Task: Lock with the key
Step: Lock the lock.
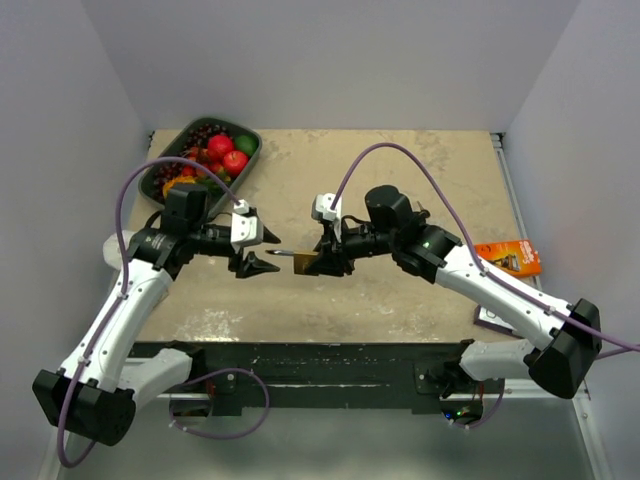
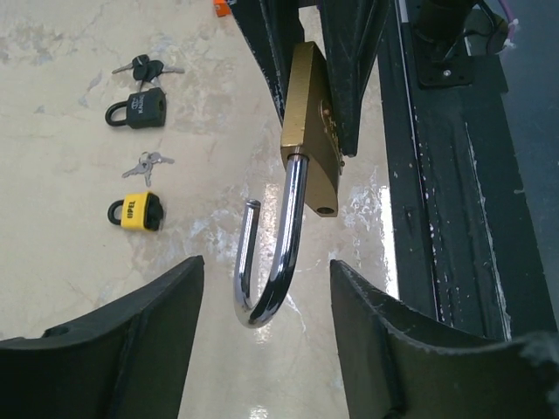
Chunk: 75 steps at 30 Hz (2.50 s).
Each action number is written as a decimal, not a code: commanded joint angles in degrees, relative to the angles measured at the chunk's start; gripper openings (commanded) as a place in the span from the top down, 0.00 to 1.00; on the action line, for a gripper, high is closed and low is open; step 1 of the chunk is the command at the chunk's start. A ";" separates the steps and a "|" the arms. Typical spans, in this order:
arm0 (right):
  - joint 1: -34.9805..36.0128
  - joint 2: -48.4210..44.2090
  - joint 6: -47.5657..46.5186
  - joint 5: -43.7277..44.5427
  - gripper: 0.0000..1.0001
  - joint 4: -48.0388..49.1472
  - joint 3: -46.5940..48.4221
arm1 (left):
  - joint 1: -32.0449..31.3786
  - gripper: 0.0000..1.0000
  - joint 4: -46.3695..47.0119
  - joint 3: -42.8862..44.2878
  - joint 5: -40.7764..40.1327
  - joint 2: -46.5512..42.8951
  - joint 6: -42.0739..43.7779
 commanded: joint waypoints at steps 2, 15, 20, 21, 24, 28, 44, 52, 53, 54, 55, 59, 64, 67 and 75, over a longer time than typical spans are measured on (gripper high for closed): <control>-0.09 -2.88 -0.94 -2.92 1.00 6.24 1.05 | -3.12 0.45 4.52 -0.07 -2.64 0.08 -0.85; -0.09 -3.58 -1.47 -2.22 1.00 6.76 0.70 | -6.11 0.84 -1.54 0.99 -1.25 2.71 2.49; -0.09 -3.76 -1.82 -2.22 1.00 6.94 0.44 | -6.11 0.58 -1.72 0.46 -0.10 3.51 1.96; -0.09 -4.02 -2.00 -2.22 1.00 6.85 0.53 | -6.11 0.56 -1.72 0.37 -0.27 3.86 1.96; -0.09 -4.02 -2.17 -2.22 1.00 6.85 0.44 | -6.11 0.56 -1.63 0.20 -1.15 3.95 2.05; -0.10 -4.02 -2.09 -2.22 1.00 7.20 0.35 | -6.11 0.69 -1.54 -0.07 -1.07 4.13 1.96; -0.10 -4.90 -1.82 -1.60 1.00 9.40 -0.62 | -6.11 1.00 0.39 -1.38 0.43 3.51 -0.14; -0.09 -4.46 -2.61 -1.34 1.00 8.35 -0.44 | -6.11 0.80 4.26 -0.86 1.39 2.81 -6.21; -0.09 -4.38 -2.53 -1.25 1.00 8.35 -0.35 | -6.11 0.83 4.43 -0.86 1.22 2.89 -6.39; -0.09 -4.20 -2.53 -1.25 1.00 8.35 -0.26 | -6.11 0.87 4.61 -0.94 1.22 2.89 -6.30; -0.09 -4.20 -2.53 -1.34 1.00 8.43 -0.26 | -6.11 0.91 4.52 -1.12 1.04 2.81 -6.13; -0.09 -4.29 -2.35 -1.34 1.00 8.35 -0.26 | -6.11 1.00 4.43 -1.82 1.66 2.37 -5.16; -0.09 -4.55 -1.56 -0.20 0.68 7.73 -0.35 | -5.68 1.00 5.31 -2.61 3.59 1.75 -6.30; -0.09 -5.07 -1.56 1.91 0.23 5.72 -0.09 | -3.75 1.00 6.02 -3.32 6.48 1.84 -7.27; -0.97 -8.58 -6.56 5.52 0.08 -3.15 -0.08 | -0.31 1.00 3.83 -2.97 10.80 2.19 -4.99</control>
